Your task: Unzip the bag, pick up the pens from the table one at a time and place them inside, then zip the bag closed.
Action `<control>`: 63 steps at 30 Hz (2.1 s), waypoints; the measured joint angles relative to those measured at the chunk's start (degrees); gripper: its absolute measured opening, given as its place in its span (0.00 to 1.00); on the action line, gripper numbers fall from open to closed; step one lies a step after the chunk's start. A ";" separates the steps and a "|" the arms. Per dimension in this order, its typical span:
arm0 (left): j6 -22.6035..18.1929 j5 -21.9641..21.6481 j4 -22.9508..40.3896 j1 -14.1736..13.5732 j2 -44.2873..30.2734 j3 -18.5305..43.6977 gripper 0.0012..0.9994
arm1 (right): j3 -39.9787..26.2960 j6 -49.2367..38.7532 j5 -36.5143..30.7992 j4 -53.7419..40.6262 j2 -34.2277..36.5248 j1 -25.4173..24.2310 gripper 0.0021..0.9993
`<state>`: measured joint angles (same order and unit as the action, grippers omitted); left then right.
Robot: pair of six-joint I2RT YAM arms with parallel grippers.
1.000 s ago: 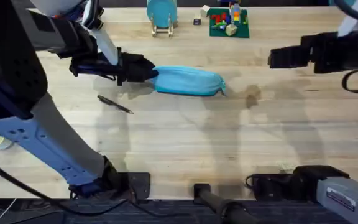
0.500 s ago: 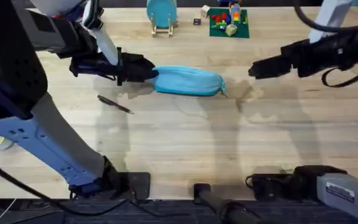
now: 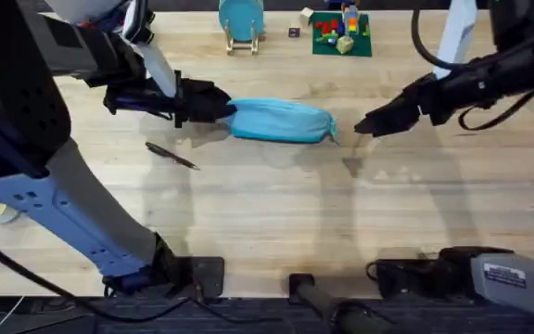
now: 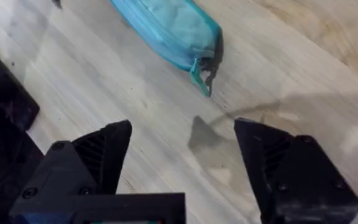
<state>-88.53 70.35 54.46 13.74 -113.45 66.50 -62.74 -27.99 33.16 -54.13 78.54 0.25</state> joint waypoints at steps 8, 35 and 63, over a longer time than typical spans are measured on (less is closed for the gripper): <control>0.00 -0.01 0.01 0.00 -0.02 0.00 0.04 | 0.00 -3.66 1.21 0.43 4.34 0.00 1.00; 0.00 0.00 0.00 0.00 -0.02 0.00 0.04 | -0.04 -7.61 0.23 3.53 10.26 0.00 1.00; 0.00 -0.01 0.02 0.00 0.00 0.00 0.04 | -0.11 -11.34 0.15 7.78 10.52 2.05 1.00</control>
<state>-88.53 70.34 54.48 13.74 -113.45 66.50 -62.85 -39.33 33.31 -46.35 89.06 2.30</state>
